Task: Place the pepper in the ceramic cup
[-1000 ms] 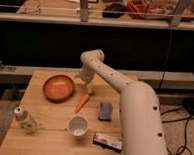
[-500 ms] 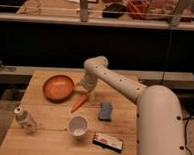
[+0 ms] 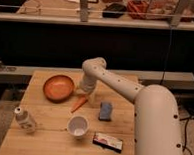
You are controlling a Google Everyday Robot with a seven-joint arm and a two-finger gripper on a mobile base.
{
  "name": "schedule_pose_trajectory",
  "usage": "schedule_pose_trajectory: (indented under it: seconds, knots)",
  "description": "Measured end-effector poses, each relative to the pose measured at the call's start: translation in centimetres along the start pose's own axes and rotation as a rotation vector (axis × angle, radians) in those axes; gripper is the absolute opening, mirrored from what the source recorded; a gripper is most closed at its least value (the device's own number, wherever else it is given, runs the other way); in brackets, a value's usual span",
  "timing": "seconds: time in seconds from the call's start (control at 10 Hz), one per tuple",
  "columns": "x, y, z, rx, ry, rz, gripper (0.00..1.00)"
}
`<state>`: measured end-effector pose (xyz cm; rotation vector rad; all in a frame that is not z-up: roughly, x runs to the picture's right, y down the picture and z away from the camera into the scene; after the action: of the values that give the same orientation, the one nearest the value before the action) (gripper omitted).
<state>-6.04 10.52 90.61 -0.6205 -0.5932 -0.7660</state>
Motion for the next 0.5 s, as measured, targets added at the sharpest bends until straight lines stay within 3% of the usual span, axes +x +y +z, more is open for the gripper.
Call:
schedule_pose_trajectory:
  seconds: [0.1, 0.5]
  knots:
    - [-0.04, 0.17, 0.22, -0.008, -0.006, 0.005, 0.72]
    - [-0.12, 1.01, 0.71, -0.040, -0.015, 0.062, 0.29]
